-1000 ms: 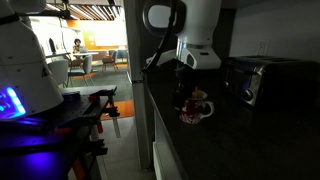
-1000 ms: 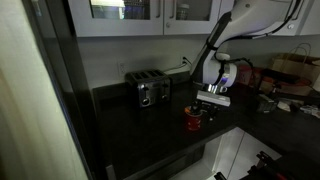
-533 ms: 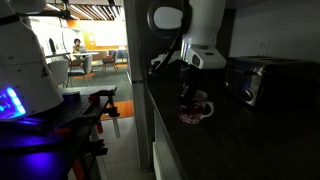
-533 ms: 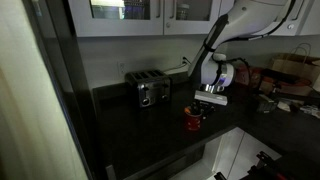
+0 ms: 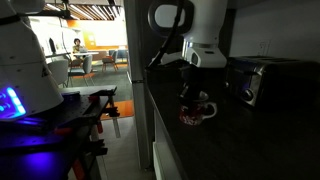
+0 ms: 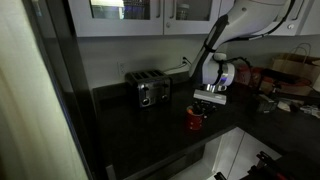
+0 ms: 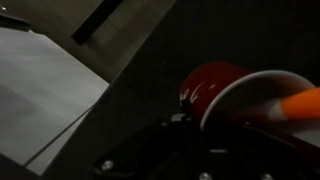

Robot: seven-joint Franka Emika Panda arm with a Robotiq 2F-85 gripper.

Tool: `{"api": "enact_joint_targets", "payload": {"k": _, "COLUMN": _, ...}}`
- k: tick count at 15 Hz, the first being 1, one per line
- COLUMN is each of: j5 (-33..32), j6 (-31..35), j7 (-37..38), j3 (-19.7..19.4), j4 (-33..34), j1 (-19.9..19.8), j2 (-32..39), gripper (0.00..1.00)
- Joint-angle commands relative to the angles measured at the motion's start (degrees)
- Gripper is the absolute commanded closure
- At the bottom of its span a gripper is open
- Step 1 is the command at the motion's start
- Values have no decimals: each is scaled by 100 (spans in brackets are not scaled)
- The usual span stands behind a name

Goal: Move the mug to the right side of the countertop

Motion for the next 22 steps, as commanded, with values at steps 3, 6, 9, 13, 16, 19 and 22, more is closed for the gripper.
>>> {"api": "enact_joint_targets", "payload": {"k": 3, "j5": -275, "j6": -534, "j7": 1683, "j3": -818, "j4": 229, "j1": 391, "j2": 0, "gripper": 98}}
{"api": "enact_joint_targets", "payload": {"k": 6, "j5": 80, "j6": -793, "j7": 2096, "j3": -871, "j4": 486, "j1": 134, "j2": 29, "gripper": 98}}
{"api": "enact_joint_targets", "payload": {"k": 9, "j5": 388, "j6": -771, "j7": 2553, "j3": -923, "j4": 728, "j1": -9, "j2": 118, "gripper": 98}}
{"api": "enact_joint_targets", "payload": {"k": 13, "j5": 666, "j6": -412, "j7": 2640, "j3": -811, "j4": 1045, "j1": -244, "j2": 422, "gripper": 98}}
{"api": "enact_joint_targets", "payload": {"k": 16, "j5": 793, "j6": -208, "j7": 2717, "j3": -828, "j4": 1194, "j1": -258, "j2": 649, "gripper": 98}}
{"api": "enact_joint_targets", "payload": {"k": 19, "j5": 1013, "j6": 103, "j7": 2591, "j3": -699, "j4": 1284, "j1": -361, "j2": 810, "gripper": 98}}
{"api": "enact_joint_targets", "payload": {"k": 22, "j5": 1157, "j6": 164, "j7": 2558, "j3": -620, "j4": 1281, "j1": -408, "j2": 806, "gripper": 98}}
